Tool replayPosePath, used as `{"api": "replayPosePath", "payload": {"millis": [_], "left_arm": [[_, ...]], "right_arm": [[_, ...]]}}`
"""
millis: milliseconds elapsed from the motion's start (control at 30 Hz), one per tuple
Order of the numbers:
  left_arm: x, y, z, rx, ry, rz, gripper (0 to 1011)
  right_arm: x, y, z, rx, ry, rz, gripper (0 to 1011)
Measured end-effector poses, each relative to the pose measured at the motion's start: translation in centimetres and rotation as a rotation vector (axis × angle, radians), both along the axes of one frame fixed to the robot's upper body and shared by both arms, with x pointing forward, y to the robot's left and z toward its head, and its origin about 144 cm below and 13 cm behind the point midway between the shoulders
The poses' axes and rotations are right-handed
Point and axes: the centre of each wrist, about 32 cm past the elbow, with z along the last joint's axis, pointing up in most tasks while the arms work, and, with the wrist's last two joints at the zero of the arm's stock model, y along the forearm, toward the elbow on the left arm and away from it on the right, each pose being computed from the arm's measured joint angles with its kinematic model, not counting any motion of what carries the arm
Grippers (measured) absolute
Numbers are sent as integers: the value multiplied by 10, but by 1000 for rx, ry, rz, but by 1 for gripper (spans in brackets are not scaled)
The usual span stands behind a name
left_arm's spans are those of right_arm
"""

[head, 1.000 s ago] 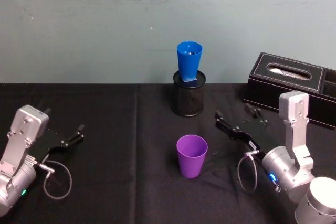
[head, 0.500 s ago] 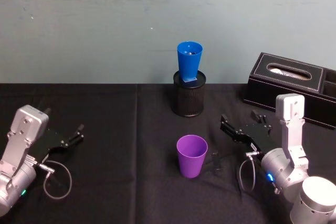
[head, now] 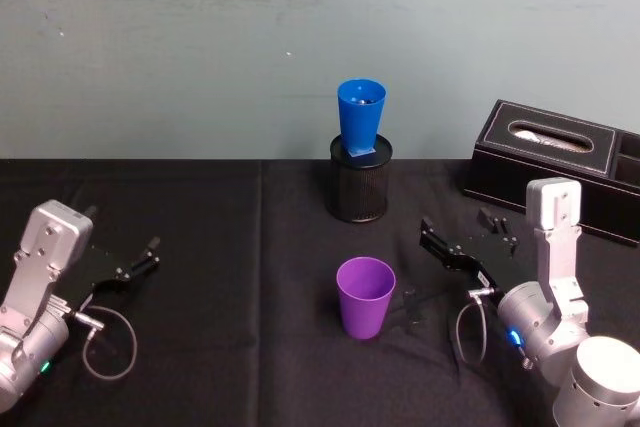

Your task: Pick up one cup with a gripper and tap it against the other cup.

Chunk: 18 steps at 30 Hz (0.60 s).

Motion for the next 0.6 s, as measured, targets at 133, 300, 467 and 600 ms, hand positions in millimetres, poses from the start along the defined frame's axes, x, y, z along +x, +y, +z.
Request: {"api": "replayPosePath", "payload": {"millis": [133,300,467,600], "left_arm": [[0,0,0,0,0,0,1005],[0,0,0,0,0,0,1005],[0,0,0,0,0,0,1004],[0,0,0,0,0,0,1005]], "right_arm": [[0,0,0,0,-1,1,1003],[0,0,0,0,-2,2,1003],[0,0,0,1,-2,2,1003],[0,0,0,1,-3,2,1003]]}}
